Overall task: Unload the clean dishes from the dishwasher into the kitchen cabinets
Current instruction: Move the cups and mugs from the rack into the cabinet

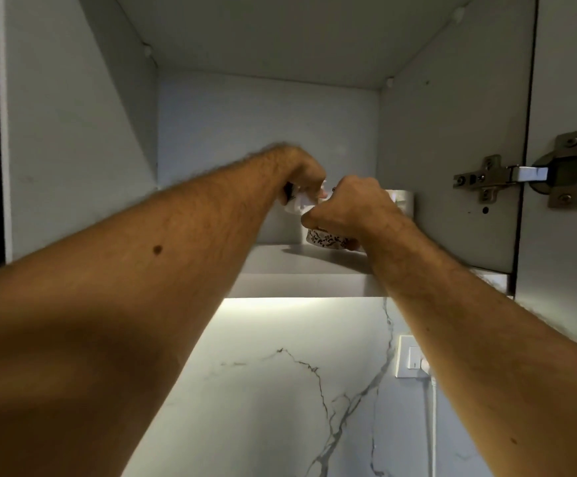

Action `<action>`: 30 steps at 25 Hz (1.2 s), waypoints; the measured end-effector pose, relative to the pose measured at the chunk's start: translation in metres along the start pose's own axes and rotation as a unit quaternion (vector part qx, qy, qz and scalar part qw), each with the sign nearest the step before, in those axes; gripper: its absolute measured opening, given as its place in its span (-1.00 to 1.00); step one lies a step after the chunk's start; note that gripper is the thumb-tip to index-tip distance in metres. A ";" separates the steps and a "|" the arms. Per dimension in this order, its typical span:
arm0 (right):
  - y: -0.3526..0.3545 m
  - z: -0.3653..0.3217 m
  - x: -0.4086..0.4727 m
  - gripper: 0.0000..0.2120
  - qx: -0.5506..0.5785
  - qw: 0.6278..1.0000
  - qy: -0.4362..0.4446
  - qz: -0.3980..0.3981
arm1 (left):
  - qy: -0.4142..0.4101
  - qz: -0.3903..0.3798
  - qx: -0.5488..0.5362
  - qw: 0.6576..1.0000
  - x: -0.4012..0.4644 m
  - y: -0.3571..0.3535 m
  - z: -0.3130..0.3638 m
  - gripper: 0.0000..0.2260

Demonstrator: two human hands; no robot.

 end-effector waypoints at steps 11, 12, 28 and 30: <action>0.001 0.024 0.007 -0.59 -0.035 0.999 -0.040 -0.006 | -0.024 0.011 0.022 0.999 0.033 -0.029 -0.003 -0.92; 0.000 0.024 0.008 -0.55 -0.037 0.998 -0.041 -0.011 | -0.022 0.005 0.022 1.000 0.036 -0.031 -0.006 -0.91; 0.005 0.020 -0.017 -0.73 0.073 0.997 -0.031 0.012 | 0.019 -0.025 0.036 0.999 0.031 -0.044 -0.026 -0.90; 0.006 0.023 -0.017 -0.71 0.079 0.996 -0.035 0.019 | 0.025 -0.051 -0.015 0.998 0.027 -0.046 -0.029 -0.82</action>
Point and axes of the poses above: each hand's wrist, its own x-axis towards the middle knuckle, its own y-axis out of the back of the hand, z = x × y, the point moved 8 cm from there along x, towards the middle knuckle, and after that the axes turned 9 degrees about -z, right-handed, at the moved point
